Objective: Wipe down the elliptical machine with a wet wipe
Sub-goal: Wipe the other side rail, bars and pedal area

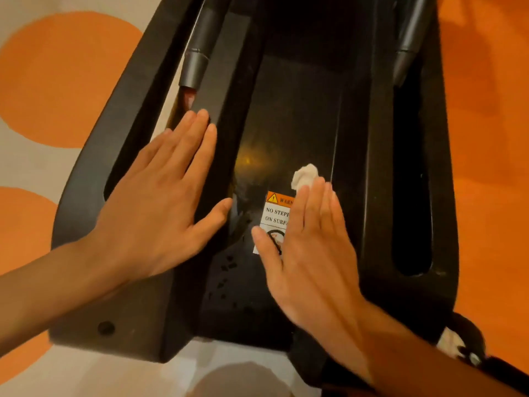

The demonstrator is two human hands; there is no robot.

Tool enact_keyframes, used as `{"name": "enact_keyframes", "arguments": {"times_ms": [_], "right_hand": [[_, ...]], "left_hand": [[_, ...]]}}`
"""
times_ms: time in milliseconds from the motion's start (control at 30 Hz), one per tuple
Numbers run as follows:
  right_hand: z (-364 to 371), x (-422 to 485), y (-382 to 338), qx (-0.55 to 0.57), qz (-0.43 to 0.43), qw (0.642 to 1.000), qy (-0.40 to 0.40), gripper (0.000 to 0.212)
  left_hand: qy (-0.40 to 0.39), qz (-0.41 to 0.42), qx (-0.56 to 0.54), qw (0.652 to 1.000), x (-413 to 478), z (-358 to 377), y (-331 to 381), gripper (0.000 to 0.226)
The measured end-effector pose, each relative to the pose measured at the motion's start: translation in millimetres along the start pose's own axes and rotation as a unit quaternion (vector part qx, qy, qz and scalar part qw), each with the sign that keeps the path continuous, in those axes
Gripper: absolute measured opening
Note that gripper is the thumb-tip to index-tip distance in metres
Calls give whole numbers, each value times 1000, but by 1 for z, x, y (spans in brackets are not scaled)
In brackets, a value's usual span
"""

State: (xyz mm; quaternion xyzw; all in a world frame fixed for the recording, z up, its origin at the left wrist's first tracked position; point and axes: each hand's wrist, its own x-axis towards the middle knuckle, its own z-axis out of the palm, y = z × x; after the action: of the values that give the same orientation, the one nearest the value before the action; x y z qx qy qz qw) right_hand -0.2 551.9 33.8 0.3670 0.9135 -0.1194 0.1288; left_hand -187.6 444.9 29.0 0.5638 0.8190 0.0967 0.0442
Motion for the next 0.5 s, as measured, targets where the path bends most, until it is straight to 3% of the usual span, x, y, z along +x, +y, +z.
{"name": "enact_keyframes", "arguments": {"times_ms": [167,300,400,500], "right_hand": [[91,-90,-32,28,45,996,-75,96],[67,-53,-19,29,46,997,56,92],[38,-4,-13,10,52,996,76,98],[46,-19,-18,19,59,995,73,92]], "left_hand": [[28,6,-3,1000,4,5,0,89],[27,5,3,1000,3,7,-1,90],[23,-3,16,1000,0,9,1,88],[28,-4,14,1000,-3,8,2,85]]}}
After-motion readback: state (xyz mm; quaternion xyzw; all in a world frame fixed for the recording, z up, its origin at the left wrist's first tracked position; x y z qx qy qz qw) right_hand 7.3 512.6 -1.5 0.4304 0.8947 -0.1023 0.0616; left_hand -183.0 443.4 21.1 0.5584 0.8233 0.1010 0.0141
